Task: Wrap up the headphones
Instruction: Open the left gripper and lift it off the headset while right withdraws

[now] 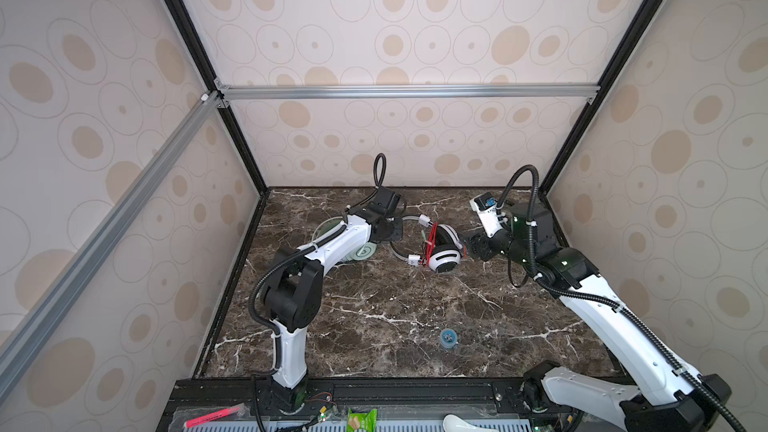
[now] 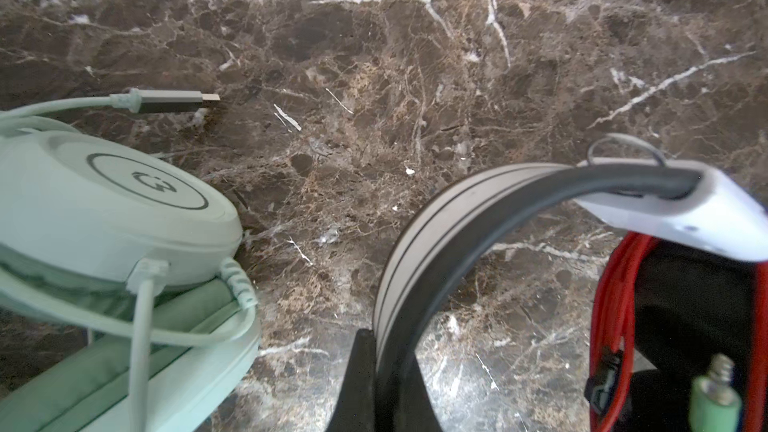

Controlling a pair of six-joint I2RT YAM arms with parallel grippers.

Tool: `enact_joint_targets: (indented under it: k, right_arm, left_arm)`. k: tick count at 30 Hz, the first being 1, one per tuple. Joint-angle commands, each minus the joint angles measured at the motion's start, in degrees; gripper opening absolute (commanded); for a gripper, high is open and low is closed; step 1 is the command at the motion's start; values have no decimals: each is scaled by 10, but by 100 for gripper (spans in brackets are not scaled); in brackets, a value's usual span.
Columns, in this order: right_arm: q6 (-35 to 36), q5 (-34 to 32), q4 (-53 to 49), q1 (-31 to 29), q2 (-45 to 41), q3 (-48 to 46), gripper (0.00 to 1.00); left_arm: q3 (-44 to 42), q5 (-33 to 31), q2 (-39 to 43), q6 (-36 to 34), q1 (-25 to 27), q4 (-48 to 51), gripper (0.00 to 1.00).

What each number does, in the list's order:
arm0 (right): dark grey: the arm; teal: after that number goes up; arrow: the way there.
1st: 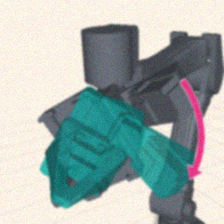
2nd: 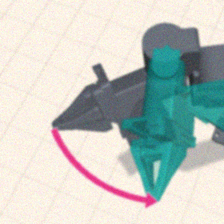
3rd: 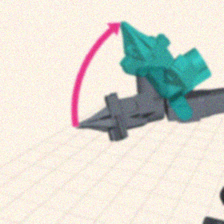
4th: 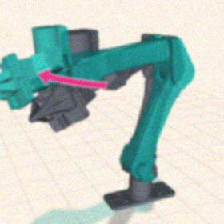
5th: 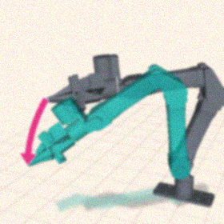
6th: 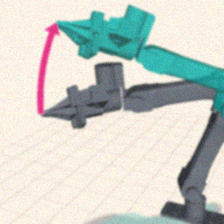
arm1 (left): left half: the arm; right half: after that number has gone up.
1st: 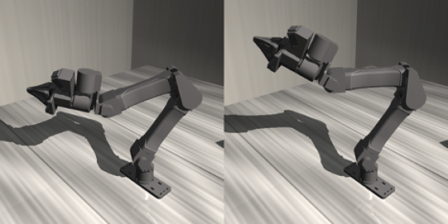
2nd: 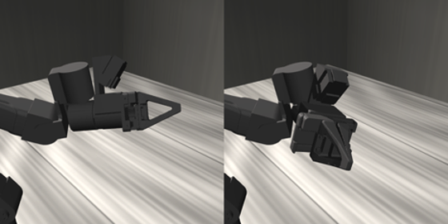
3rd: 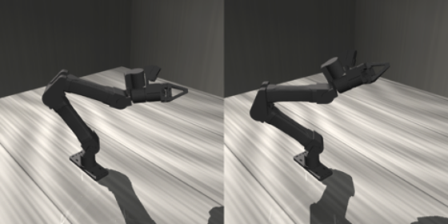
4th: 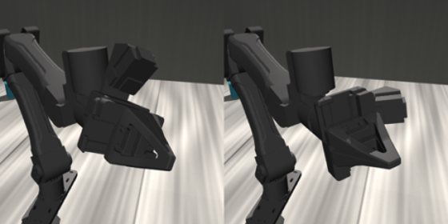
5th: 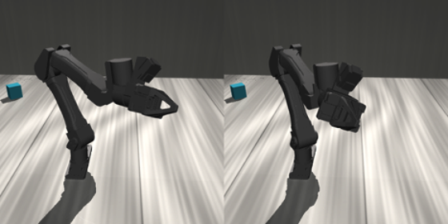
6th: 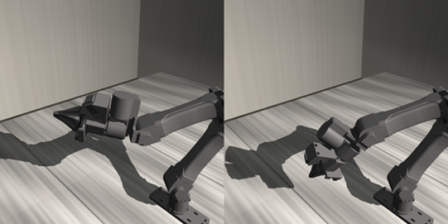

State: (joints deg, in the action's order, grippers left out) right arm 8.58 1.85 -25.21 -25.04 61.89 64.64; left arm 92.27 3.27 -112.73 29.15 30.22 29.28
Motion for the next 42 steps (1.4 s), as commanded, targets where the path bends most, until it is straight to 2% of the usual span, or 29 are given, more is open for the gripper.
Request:
enact_joint_targets:
  k: [1, 8, 15, 20, 23, 26, 34, 39, 40, 41, 42]
  right_arm:
    - [-32, -38, 15, 2, -32, -22, 79]
    - [-66, -87, -9, 2, -36, -42, 82]
    - [-79, -82, 0, 2, -35, -55, 83]
    - [-81, -104, -3, 2, -38, -57, 84]
    - [-75, -113, -7, 2, -40, -56, 85]
    - [-69, -120, -9, 3, -41, -54, 85]
    - [-70, -139, -17, 5, -39, -48, 85]
    - [-82, -174, -23, 5, -48, -58, 96]
    - [-85, -181, -21, 5, -52, -65, 100]
    - [-88, -186, -19, 7, -58, -75, 100]
    - [-92, -192, -17, 8, -62, -83, 100]
  left_arm:
    - [47, 6, -11, 21, -14, -29, 0]
    - [84, -2, -67, 11, -22, -25, 0]
    - [110, -8, -112, 17, -23, -24, 0]
    - [115, -21, -126, 19, -22, -18, 0]
    - [105, -25, -120, 21, -22, -24, 13]
    - [82, -26, -99, 21, -21, -50, 31]
    - [98, -45, -63, -4, -18, -40, 49]
    - [132, -58, -27, -42, -9, -2, 67]
    - [124, -60, -9, -50, -5, -1, 75]
    - [104, -63, 16, -58, -1, -12, 93]
    - [75, -67, 43, -66, 3, -32, 98]
